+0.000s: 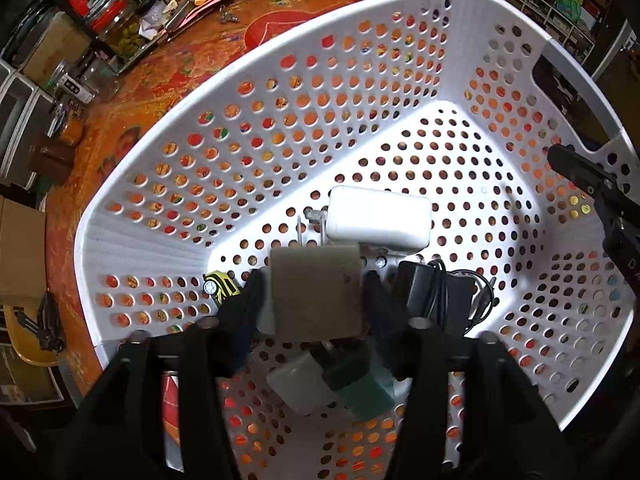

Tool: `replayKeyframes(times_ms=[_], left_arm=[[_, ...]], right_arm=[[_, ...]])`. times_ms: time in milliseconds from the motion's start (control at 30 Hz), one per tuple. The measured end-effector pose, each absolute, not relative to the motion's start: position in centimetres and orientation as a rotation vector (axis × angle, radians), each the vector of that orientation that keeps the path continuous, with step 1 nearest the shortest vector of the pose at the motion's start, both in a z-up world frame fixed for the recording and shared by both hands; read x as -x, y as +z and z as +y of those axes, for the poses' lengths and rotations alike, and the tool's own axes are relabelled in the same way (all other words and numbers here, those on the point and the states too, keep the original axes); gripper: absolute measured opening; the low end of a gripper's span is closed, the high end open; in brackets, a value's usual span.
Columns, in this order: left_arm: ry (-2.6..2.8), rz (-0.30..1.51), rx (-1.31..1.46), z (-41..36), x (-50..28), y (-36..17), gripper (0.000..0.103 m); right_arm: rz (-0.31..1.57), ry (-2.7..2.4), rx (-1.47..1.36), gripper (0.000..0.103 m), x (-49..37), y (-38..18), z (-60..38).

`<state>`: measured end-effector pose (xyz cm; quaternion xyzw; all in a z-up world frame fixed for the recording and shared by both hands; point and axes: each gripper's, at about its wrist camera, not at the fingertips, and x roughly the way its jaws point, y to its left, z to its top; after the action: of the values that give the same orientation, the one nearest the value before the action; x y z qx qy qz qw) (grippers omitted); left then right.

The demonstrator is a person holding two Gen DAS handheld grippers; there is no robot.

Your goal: Organize rigid objects

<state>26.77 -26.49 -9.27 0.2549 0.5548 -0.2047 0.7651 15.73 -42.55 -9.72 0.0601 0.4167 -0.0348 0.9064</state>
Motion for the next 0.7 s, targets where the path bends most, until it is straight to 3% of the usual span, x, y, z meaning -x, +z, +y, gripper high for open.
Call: replayKeyframes(times_ms=[33, 67, 100, 167, 233, 333, 467, 700], left_arm=[[-0.444, 1.180, -0.559, -26.4, -26.6, -8.8, 0.078], [-0.443, 1.161, -0.559, -26.2, -26.5, -8.4, 0.094], [-0.443, 1.128, -0.560, -26.1, -26.1, -7.8, 0.101], [-0.454, 1.080, -0.553, -25.9, -25.5, -6.9, 0.101], [-0.461, 1.036, -0.539, -25.4, -24.8, -6.0, 0.102], [-0.459, 0.973, -0.493, -24.3, -23.9, -4.9, 0.103], [-0.437, 0.875, -0.442, -22.1, -21.8, -3.5, 0.103], [-0.385, 0.677, -0.302, -15.8, -14.7, 0.0, 0.103]], right_arm=[[0.861, -0.072, -0.125, 0.025, -15.7, -9.7, -42.6], [0.861, -0.072, -0.125, 0.025, -15.8, -9.7, -42.5], [0.862, -0.069, -0.125, 0.026, -15.7, -9.7, -42.5], [0.862, -0.053, -0.133, 0.034, -15.8, -9.7, -42.5], [0.864, -0.042, -0.142, 0.069, -15.8, -9.7, -42.5], [0.854, -0.057, -0.136, 0.099, -15.6, -9.6, -42.5], [0.785, -0.130, -0.123, 0.102, -13.0, -8.3, -43.0], [0.490, -0.183, -0.206, 0.103, -3.6, -3.3, -41.4]])
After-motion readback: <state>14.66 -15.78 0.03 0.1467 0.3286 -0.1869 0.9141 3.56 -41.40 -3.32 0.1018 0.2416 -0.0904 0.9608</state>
